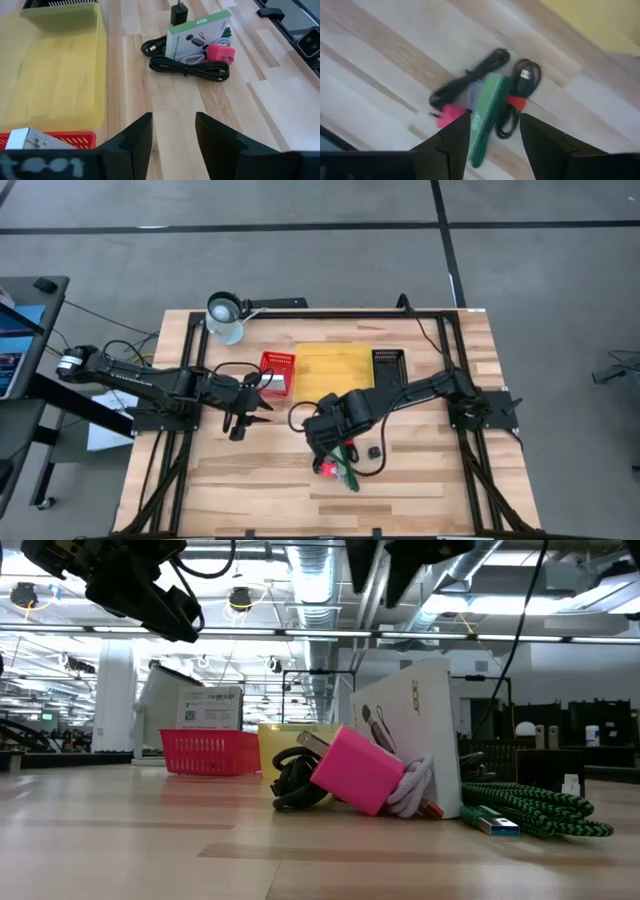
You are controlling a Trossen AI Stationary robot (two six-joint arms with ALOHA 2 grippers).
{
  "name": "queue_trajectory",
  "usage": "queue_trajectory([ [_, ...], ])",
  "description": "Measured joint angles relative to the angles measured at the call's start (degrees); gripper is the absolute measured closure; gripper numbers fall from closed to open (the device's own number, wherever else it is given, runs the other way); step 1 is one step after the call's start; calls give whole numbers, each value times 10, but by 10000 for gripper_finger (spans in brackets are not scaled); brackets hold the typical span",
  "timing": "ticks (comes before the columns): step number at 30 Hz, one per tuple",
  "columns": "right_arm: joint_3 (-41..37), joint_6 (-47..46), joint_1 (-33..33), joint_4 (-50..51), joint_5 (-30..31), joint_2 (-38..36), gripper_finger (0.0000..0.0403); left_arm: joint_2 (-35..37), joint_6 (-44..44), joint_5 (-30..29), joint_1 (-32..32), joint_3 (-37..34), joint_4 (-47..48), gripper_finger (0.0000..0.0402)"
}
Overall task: Pick and place items into bin
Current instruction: Put the card reader box into the red bin
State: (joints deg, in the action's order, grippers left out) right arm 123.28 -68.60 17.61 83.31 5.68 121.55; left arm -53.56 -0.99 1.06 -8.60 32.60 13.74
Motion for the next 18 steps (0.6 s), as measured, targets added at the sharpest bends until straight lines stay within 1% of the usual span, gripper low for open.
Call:
queue_trajectory([
  [5, 1, -28, 9, -18, 5, -3, 237, 0, -1, 0, 0, 0, 3, 262],
  [13, 1, -70, 26, -15, 7, -3, 237, 0, -2, 0, 0, 0, 6, 262],
  [18, 1, -74, 34, 12, 6, -3, 237, 0, -5, 1, 0, 0, 15, 262],
])
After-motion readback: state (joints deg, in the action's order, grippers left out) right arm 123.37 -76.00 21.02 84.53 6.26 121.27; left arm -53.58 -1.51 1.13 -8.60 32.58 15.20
